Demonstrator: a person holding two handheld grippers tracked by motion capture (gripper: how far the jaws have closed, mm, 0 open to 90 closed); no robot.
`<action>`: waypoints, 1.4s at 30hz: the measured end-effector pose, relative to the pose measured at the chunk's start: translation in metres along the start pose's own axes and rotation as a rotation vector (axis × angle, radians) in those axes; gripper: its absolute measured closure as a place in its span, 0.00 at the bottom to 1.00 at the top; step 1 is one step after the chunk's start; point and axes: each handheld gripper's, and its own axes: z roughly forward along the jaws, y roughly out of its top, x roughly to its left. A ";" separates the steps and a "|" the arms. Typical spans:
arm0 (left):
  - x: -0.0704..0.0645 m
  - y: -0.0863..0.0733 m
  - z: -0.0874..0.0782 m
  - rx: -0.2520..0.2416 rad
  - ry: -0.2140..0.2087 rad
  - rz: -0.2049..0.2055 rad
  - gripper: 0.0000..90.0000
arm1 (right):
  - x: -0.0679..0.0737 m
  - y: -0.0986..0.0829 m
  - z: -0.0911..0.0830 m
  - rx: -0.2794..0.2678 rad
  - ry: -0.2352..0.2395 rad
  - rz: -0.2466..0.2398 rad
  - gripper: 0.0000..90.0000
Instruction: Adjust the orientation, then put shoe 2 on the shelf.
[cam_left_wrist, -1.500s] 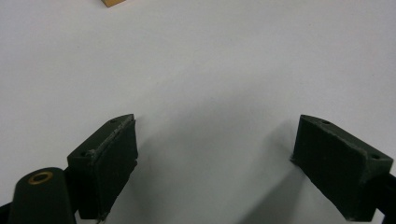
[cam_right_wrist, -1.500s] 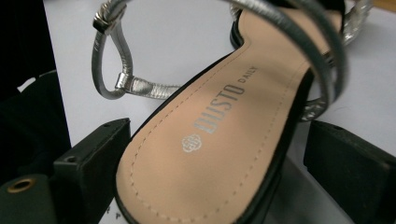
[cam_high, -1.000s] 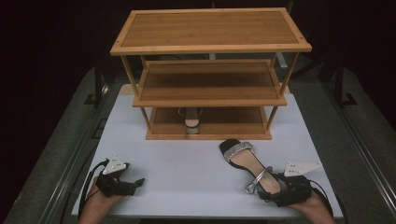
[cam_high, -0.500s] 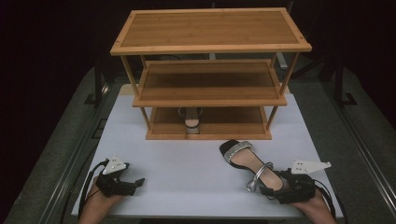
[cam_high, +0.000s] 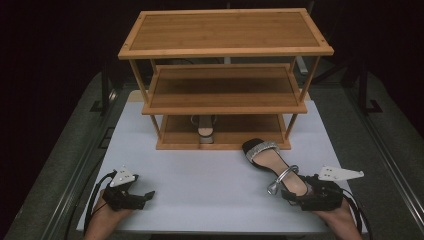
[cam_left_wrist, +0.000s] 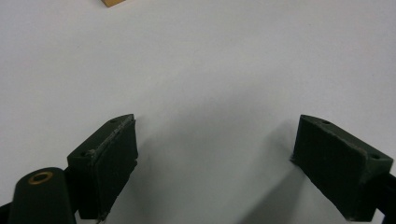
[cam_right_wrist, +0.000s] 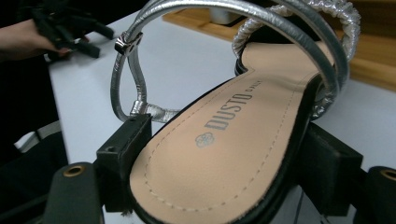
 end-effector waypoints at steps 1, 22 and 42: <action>0.000 0.000 0.000 0.000 0.000 0.001 0.14 | -0.001 0.002 0.001 -0.001 -0.011 0.001 0.28; 0.000 0.000 0.000 -0.003 0.001 -0.002 0.14 | -0.023 0.043 0.042 -0.031 -0.078 -0.009 0.28; 0.000 0.000 0.000 -0.001 0.000 0.000 0.14 | -0.053 0.083 0.111 -0.070 -0.183 0.036 0.28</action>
